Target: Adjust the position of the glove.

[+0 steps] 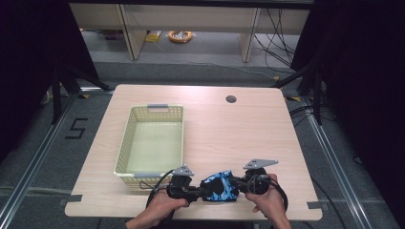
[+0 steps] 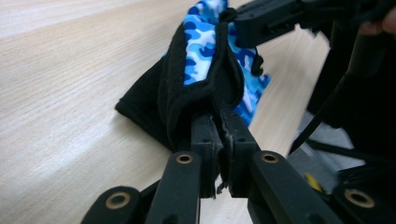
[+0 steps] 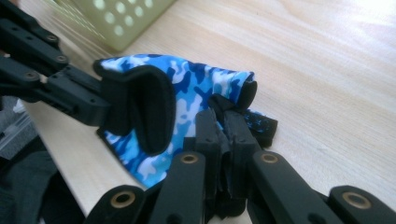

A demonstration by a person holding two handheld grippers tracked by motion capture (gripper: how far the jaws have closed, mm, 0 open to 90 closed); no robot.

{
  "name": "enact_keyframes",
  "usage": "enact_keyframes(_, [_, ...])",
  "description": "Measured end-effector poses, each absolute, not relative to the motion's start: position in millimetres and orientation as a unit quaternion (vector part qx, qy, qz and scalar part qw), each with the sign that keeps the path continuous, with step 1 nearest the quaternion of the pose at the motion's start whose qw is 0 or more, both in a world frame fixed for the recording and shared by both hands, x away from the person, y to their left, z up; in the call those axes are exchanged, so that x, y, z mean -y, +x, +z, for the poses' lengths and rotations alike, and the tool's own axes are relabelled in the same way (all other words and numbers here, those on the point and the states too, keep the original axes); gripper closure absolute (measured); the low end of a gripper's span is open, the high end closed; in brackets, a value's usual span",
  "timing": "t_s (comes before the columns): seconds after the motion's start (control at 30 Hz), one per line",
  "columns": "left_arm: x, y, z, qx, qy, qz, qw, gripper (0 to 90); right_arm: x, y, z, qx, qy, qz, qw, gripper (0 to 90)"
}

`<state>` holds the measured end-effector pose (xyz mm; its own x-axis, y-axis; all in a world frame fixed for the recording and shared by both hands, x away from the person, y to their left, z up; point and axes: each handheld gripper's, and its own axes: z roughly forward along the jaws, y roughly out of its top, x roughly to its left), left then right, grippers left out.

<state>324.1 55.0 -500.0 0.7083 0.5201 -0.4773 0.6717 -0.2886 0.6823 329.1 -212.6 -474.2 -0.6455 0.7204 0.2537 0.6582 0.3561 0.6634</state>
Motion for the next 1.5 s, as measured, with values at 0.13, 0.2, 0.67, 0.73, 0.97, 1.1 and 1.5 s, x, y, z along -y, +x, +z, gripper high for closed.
enact_keyframes(0.13, [-54.7, 326.2, -497.9, -0.373, 0.794, -0.09, 0.472, 84.2, 216.1, 320.7, -467.2, -0.816, 0.426, 0.388, 0.039, 86.5])
enact_keyframes(0.2, [-53.9, 327.6, -498.9, -0.377, 0.797, -0.089, 0.464, 83.9, 217.0, 318.7, -468.2, -0.812, 0.436, 0.387, 0.041, 86.5])
enact_keyframes(0.67, [-54.2, 330.1, -506.6, -0.389, 0.787, -0.111, 0.466, 64.1, 220.0, 321.6, -490.9, -0.811, 0.471, 0.345, 0.034, 72.0])
enact_keyframes(0.73, [-59.1, 330.4, -502.6, -0.395, 0.783, -0.106, 0.468, 58.9, 221.4, 320.8, -489.3, -0.807, 0.474, 0.349, 0.04, 63.3])
enact_keyframes(0.97, [-71.8, 332.5, -498.6, -0.407, 0.785, -0.066, 0.462, 55.9, 235.7, 307.6, -482.3, -0.79, 0.505, 0.342, 0.06, 51.4])
enact_keyframes(1.1, [-68.8, 330.6, -501.9, -0.408, 0.792, -0.059, 0.449, 55.3, 235.7, 303.9, -488.0, -0.781, 0.524, 0.338, 0.047, 46.4])
enact_keyframes(1.5, [-57.7, 333.5, -513.0, -0.411, 0.803, -0.064, 0.426, 58.3, 223.2, 309.2, -500.5, -0.781, 0.513, 0.355, 0.019, 48.5])
